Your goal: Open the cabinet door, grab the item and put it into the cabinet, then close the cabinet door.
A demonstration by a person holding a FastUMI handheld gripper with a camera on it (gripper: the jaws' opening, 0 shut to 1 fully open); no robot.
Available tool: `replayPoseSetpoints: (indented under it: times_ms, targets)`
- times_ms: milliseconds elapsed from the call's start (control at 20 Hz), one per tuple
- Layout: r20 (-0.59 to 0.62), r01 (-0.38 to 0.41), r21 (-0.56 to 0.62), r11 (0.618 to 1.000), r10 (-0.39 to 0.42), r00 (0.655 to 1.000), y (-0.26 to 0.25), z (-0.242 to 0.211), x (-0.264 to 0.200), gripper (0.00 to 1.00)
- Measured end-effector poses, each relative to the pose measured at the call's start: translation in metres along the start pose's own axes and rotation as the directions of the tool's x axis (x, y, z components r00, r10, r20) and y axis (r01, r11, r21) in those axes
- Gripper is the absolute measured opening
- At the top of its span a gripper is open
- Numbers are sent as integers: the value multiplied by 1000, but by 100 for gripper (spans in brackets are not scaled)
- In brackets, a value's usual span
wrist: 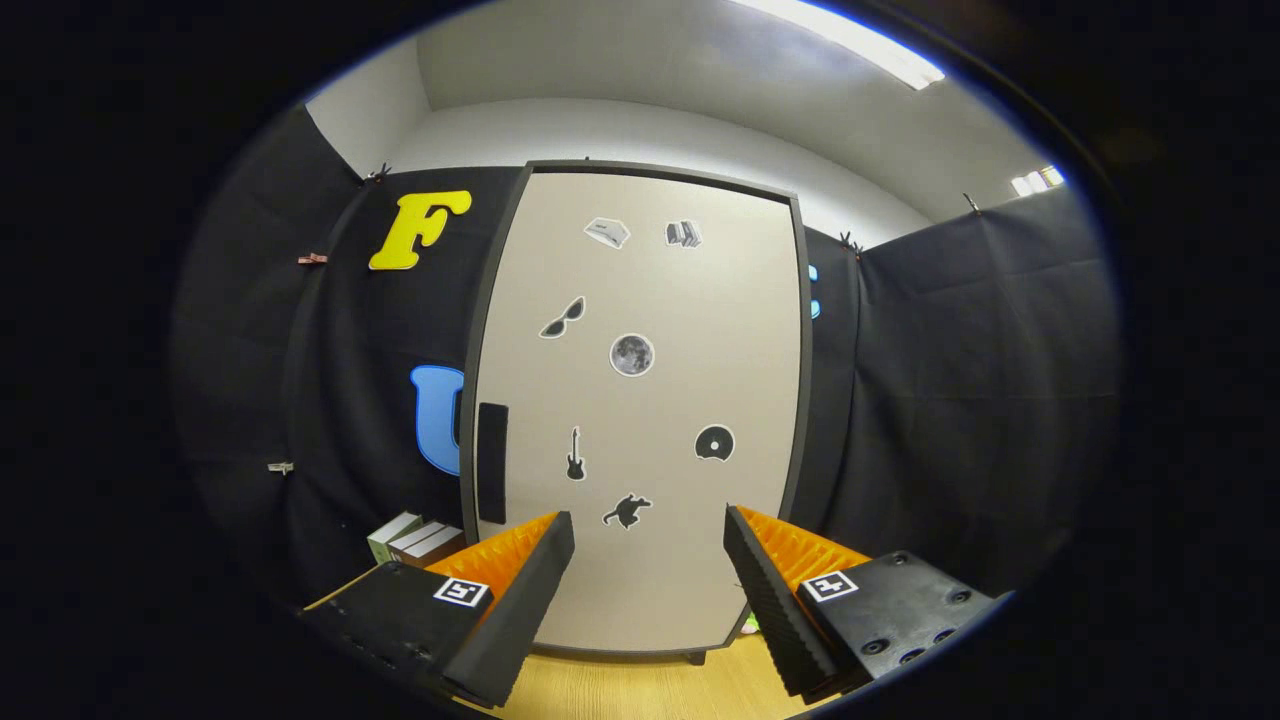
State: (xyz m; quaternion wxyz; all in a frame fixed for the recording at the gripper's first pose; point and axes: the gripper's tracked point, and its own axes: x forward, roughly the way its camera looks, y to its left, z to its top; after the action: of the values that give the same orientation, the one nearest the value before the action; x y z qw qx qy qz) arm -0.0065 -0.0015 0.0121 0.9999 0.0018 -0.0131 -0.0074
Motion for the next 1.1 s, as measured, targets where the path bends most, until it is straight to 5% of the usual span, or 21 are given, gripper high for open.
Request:
replayPoseSetpoints:
  times_ms: [650, 1100]
  targets:
    - [-7, -32, 1, 999, 32, 999, 20, -4, 4, 97]
    - [6, -147, 38, 988, 147, 989, 87, -9, 31, 97]
